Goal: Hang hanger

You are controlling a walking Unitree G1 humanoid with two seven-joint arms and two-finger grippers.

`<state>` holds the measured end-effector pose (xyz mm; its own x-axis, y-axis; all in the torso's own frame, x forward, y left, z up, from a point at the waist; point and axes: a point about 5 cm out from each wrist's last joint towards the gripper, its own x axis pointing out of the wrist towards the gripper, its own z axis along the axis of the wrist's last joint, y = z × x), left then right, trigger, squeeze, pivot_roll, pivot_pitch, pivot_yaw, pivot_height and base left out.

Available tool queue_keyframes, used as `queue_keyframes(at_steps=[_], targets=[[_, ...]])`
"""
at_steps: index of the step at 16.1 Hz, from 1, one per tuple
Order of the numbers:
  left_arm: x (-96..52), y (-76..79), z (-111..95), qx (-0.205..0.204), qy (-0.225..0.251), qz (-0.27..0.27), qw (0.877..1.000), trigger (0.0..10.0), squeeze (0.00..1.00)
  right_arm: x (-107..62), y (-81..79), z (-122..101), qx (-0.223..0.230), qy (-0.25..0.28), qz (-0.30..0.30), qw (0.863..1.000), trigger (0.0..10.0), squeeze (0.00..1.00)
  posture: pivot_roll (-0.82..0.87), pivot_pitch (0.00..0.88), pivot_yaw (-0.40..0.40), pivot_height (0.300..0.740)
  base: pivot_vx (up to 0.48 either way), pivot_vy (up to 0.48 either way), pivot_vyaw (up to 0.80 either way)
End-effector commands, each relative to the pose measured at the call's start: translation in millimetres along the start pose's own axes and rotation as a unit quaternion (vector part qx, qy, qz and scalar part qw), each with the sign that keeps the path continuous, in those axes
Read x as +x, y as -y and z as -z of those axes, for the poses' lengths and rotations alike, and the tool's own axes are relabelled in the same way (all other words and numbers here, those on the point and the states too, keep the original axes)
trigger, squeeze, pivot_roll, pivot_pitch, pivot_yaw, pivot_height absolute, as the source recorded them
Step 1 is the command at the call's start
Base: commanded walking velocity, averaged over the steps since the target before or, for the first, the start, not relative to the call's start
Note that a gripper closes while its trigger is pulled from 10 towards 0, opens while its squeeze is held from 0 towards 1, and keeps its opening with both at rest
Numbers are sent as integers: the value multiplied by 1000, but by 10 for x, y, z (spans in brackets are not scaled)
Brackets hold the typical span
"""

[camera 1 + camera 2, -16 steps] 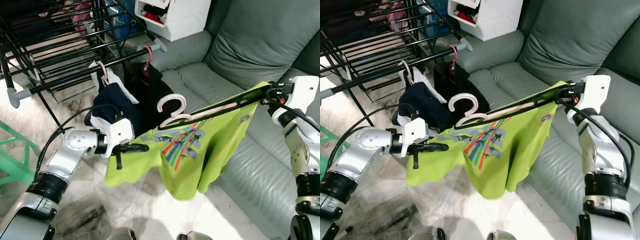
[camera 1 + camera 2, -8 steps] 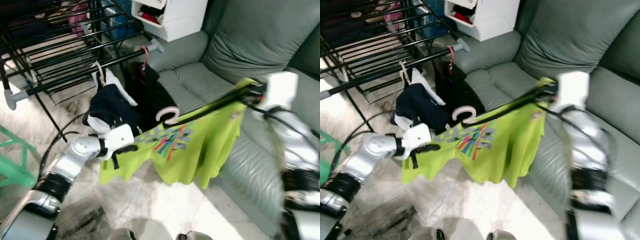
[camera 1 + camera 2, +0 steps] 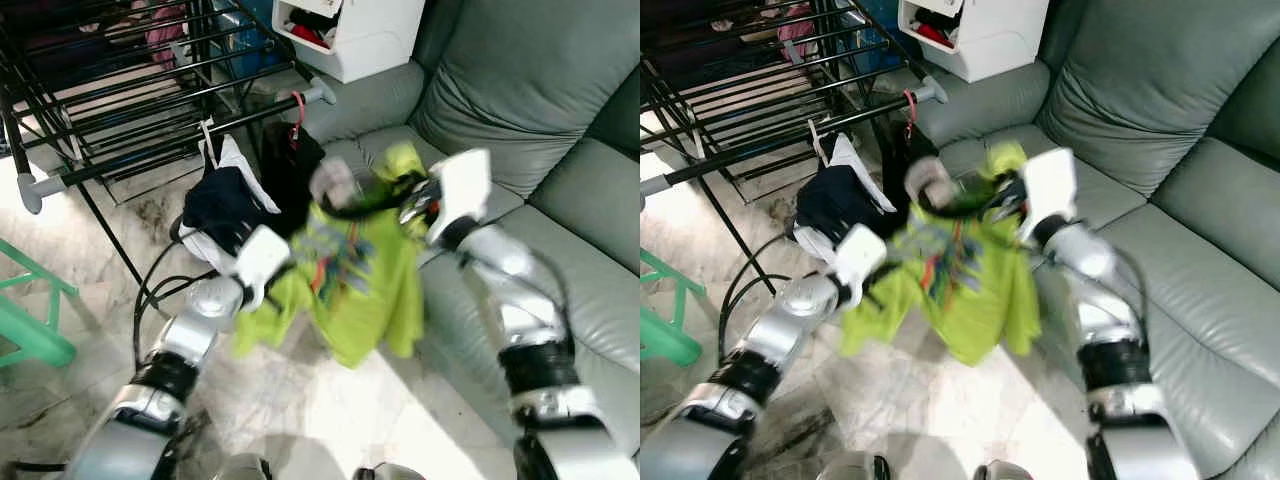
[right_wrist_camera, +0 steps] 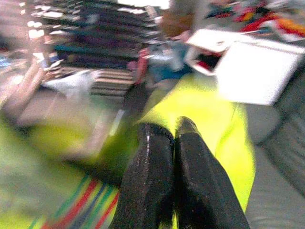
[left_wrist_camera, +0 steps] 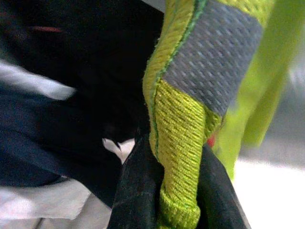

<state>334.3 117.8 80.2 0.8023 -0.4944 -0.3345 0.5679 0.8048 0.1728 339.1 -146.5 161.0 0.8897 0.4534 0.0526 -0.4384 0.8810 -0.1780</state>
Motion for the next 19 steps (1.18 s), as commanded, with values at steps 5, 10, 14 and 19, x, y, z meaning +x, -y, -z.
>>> queue_keyframes(at_steps=[5,10,14,19], targets=[[78,99,-277,-73,60,-37,995,0,0,-68,-538,-35,22,7,-170,985,0,0,-68,29,15,740,0,0,0],[83,115,-310,-82,60,-42,994,0,0,-419,-950,157,29,-56,-334,940,0,0,-68,28,15,740,0,0,0],[49,48,-300,-59,60,-41,996,0,0,-453,-644,388,-88,-103,-225,965,10000,1000,-69,28,16,740,0,0,0],[-34,-152,-236,-28,48,-55,997,0,0,-533,-234,153,-159,-22,-94,983,10000,1000,-76,31,15,740,0,0,0]])
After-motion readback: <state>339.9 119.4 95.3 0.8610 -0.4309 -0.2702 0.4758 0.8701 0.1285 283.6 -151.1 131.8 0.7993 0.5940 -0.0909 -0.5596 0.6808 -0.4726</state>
